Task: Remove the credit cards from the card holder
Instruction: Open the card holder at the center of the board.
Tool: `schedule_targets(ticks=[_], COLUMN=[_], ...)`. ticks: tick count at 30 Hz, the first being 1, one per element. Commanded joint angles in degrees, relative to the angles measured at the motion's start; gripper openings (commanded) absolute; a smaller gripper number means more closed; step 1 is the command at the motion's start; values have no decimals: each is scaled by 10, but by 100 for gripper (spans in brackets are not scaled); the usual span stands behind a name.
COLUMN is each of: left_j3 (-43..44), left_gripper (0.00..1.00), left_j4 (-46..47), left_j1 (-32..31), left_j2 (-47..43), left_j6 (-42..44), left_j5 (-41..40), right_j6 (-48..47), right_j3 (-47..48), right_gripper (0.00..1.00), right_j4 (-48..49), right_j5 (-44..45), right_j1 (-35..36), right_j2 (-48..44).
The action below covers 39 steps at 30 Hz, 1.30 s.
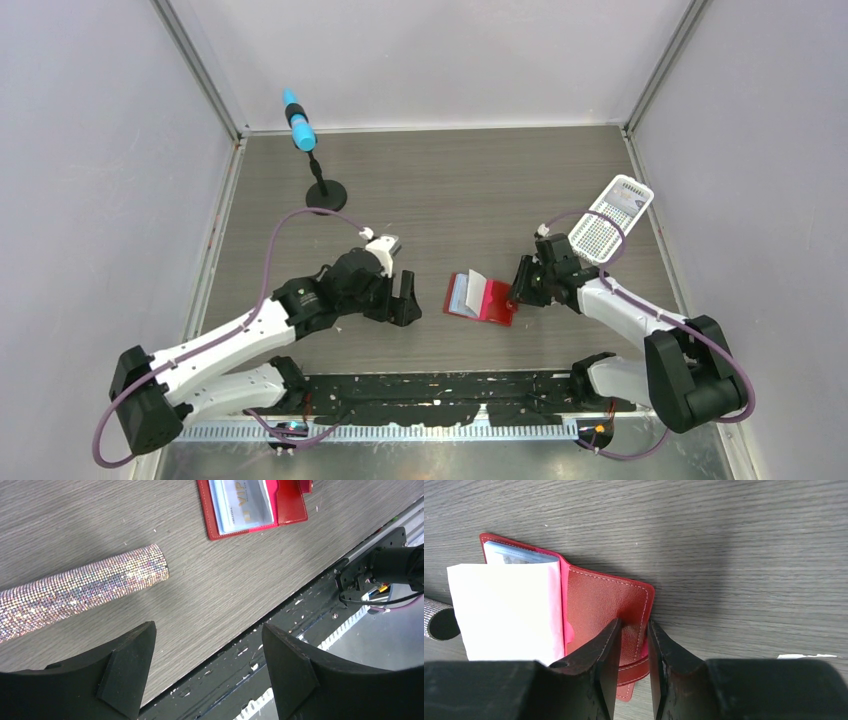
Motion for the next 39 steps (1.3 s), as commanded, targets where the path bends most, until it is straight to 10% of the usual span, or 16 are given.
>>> schedule_targets(ticks=[1,10,21,39], left_j3=[41,116,215,263], left_gripper=[79,66,24,21], left_j4=[41,75,103,198], left_j1=[-4,-4,-4,-14], left_j2=[39,181,371,473], left_j6=[17,19,-1,-32], left_j5=[-5,-10,45,161], right_j6=[-27,-33,-37,-37], right_j3=[7,7,-5,5], right_gripper=[33,33,33,40], right_j4=[-30,-26,-14,-50], right_j5=[40,27,7,-2], right_j1=[-4,-3,-3,-3], right_j2=[-5,-20,-45,-106])
